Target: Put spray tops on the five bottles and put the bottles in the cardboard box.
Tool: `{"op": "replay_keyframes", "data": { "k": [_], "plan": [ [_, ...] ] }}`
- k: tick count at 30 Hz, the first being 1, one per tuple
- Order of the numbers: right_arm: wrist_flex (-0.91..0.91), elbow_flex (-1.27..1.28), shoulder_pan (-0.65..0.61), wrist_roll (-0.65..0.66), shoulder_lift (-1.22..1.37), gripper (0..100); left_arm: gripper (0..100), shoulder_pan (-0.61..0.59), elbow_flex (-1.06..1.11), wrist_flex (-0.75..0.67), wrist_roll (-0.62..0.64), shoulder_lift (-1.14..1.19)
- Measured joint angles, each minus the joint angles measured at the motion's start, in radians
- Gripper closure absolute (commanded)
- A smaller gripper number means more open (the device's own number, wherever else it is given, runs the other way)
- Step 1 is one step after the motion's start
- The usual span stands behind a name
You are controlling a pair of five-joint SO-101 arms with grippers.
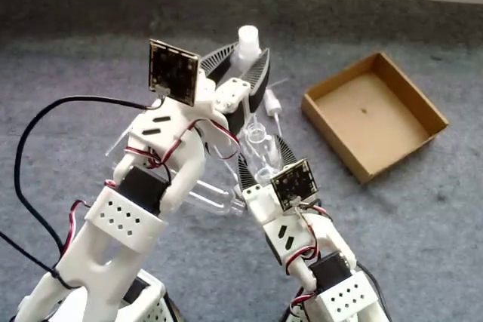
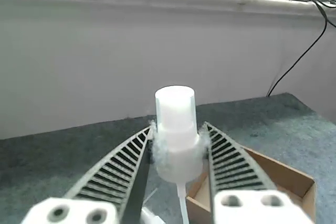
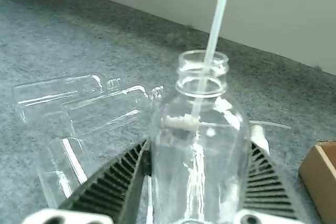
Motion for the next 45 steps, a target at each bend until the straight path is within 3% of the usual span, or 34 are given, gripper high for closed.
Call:
{"op": "replay_keyframes", "data": {
  "k": [8, 19, 31, 36, 45],
  "plan": [
    [0.0, 0.0, 0.0, -0.118, 0.0, 77.4, 94, 0.072, 0.133, 0.0, 0.0, -0.057],
    [0.112, 0.0, -0.005, -0.129, -0.012, 77.4, 94, 0.101, 0.319, -0.003, 0.002, -0.19],
    [0.16, 0.0, -0.005, -0.129, -0.015, 77.4, 94, 0.101, 0.384, -0.017, 0.005, -0.215],
    [0.261, -0.028, -0.006, -0.206, -0.015, 77.4, 94, 0.129, 0.384, -0.017, 0.005, -0.215],
    [0.307, -0.046, 0.035, -0.221, -0.015, 77.4, 94, 0.17, 0.384, -0.017, 0.005, -0.215]
  ]
}}
